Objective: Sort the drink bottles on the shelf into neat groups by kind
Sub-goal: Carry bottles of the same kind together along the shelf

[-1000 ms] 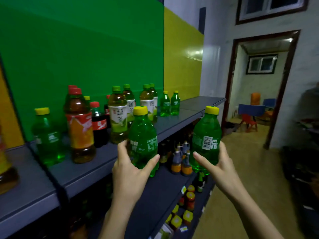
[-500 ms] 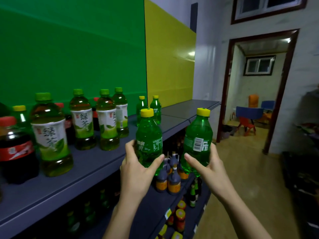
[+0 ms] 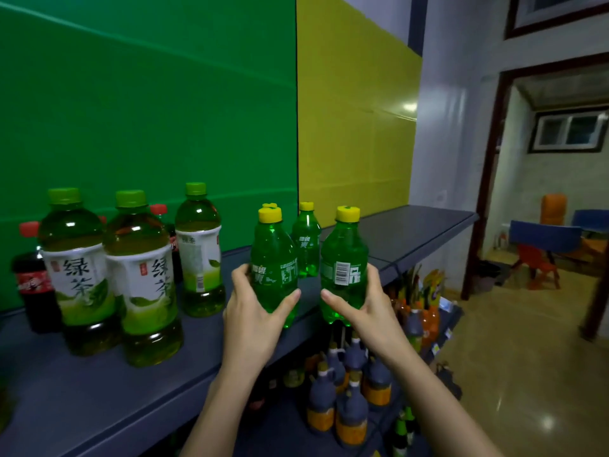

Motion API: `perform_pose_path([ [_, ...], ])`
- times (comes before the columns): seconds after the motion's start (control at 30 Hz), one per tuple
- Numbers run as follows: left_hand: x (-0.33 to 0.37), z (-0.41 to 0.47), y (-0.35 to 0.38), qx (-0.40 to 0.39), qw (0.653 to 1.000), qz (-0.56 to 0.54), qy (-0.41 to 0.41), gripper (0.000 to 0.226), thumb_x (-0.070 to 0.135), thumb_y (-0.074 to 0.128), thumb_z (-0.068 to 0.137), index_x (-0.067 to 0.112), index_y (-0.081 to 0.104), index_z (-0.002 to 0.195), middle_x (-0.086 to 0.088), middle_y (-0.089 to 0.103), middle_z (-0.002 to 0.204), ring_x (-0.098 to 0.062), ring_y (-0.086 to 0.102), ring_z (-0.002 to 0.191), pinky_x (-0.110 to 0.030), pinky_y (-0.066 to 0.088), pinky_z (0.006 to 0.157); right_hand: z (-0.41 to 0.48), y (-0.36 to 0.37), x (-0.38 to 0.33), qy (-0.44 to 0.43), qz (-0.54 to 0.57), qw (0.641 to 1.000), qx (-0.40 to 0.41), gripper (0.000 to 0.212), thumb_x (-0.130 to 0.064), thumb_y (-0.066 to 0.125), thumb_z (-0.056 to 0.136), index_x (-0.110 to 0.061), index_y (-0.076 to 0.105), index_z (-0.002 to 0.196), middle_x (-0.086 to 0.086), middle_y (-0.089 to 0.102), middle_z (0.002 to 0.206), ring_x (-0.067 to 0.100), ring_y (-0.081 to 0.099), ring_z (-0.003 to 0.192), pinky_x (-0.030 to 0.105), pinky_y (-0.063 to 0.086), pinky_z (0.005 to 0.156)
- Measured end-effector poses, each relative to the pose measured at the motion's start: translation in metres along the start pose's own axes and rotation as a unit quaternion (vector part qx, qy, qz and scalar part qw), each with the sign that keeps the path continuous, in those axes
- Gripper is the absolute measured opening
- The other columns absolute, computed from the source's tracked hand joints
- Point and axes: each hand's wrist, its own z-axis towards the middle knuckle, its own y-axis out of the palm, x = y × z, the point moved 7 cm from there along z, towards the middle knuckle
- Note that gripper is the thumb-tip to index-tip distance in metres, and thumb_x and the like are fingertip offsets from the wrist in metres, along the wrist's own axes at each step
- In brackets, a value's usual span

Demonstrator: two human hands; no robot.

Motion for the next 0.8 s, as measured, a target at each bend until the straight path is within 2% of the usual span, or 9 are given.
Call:
perform_pose_path([
  [0.1,-0.01,0.012,0.014,0.009,0.999,0.03,-0.008,0.069,0.032,0.077,0.07,0.009,0.037,0.122,-0.006,0.057,0.12,-0.024,0.056,0.11,-0.023,0.039,0.082,0.027,0.011,0.021,-0.003,0.012,0.999,-0.03,0.061,-0.029,0.073,0.076,-0.029,0.036,0.124,-0.022,0.054,0.115,-0.014,0.051,0.104,0.004,0.041,0.083],
  [0.2,-0.02,0.024,0.027,0.026,0.997,0.069,-0.018,0.072,0.035,0.075,0.072,0.008,0.034,0.125,-0.005,0.056,0.124,-0.022,0.055,0.112,-0.022,0.037,0.082,0.054,0.027,0.041,-0.003,0.015,0.998,-0.067,0.063,-0.029,0.074,0.075,-0.028,0.036,0.125,-0.024,0.055,0.112,-0.011,0.053,0.104,0.004,0.041,0.083],
  [0.33,-0.03,0.033,0.038,0.043,0.992,0.114,-0.04,0.07,0.036,0.073,0.074,0.008,0.032,0.124,-0.005,0.057,0.123,-0.013,0.056,0.096,-0.027,0.042,0.081,0.081,0.045,0.061,-0.01,0.007,0.994,-0.111,0.067,-0.032,0.076,0.073,-0.021,0.038,0.127,-0.009,0.06,0.116,0.007,0.057,0.108,0.027,0.047,0.093],
  [0.4,-0.033,0.038,0.044,0.044,0.99,0.126,-0.052,0.066,0.034,0.073,0.076,0.009,0.031,0.121,-0.003,0.057,0.121,-0.014,0.057,0.101,-0.029,0.044,0.084,0.091,0.053,0.069,-0.013,0.007,0.992,-0.127,0.065,-0.032,0.076,0.072,-0.019,0.041,0.125,-0.007,0.06,0.116,0.008,0.057,0.108,0.031,0.046,0.094],
  [0.47,-0.035,0.042,0.052,0.036,0.988,0.137,-0.064,0.063,0.033,0.071,0.077,0.012,0.029,0.119,-0.002,0.055,0.123,-0.018,0.055,0.111,-0.032,0.046,0.087,0.098,0.058,0.076,-0.021,-0.004,0.992,-0.123,0.065,-0.035,0.076,0.071,-0.016,0.045,0.125,-0.004,0.059,0.117,0.01,0.055,0.11,0.028,0.044,0.094],
  [0.53,-0.036,0.045,0.058,0.036,0.985,0.149,-0.075,0.062,0.032,0.071,0.078,0.014,0.027,0.118,-0.001,0.053,0.125,-0.018,0.054,0.113,-0.032,0.046,0.089,0.104,0.061,0.08,-0.033,-0.028,0.994,-0.103,0.071,-0.038,0.076,0.07,-0.01,0.046,0.127,0.002,0.057,0.12,0.016,0.052,0.114,0.027,0.042,0.094],
  [0.67,-0.038,0.047,0.062,0.053,0.981,0.164,-0.089,0.061,0.034,0.069,0.079,0.018,0.025,0.117,0.001,0.05,0.125,-0.016,0.052,0.113,-0.033,0.044,0.093,0.109,0.066,0.086,-0.015,-0.036,0.994,-0.106,0.087,-0.039,0.077,0.068,-0.01,0.032,0.137,0.007,0.047,0.136,0.024,0.047,0.122,0.032,0.04,0.097],
  [0.73,-0.038,0.044,0.062,0.059,0.98,0.165,-0.099,0.064,0.035,0.069,0.079,0.016,0.027,0.124,0.001,0.049,0.128,-0.016,0.051,0.116,-0.028,0.043,0.091,0.107,0.065,0.086,-0.018,-0.031,0.994,-0.106,0.087,-0.037,0.076,0.07,-0.011,0.029,0.138,0.009,0.045,0.138,0.023,0.046,0.124,0.031,0.039,0.097],
  [0.8,-0.035,0.035,0.058,0.072,0.973,0.192,-0.102,0.069,0.04,0.066,0.08,0.016,0.027,0.132,0.003,0.046,0.133,-0.015,0.048,0.121,-0.025,0.041,0.091,0.102,0.059,0.081,-0.042,-0.007,0.995,-0.09,0.08,-0.031,0.074,0.074,-0.011,0.031,0.138,0.007,0.042,0.138,0.02,0.042,0.126,0.025,0.035,0.098],
])
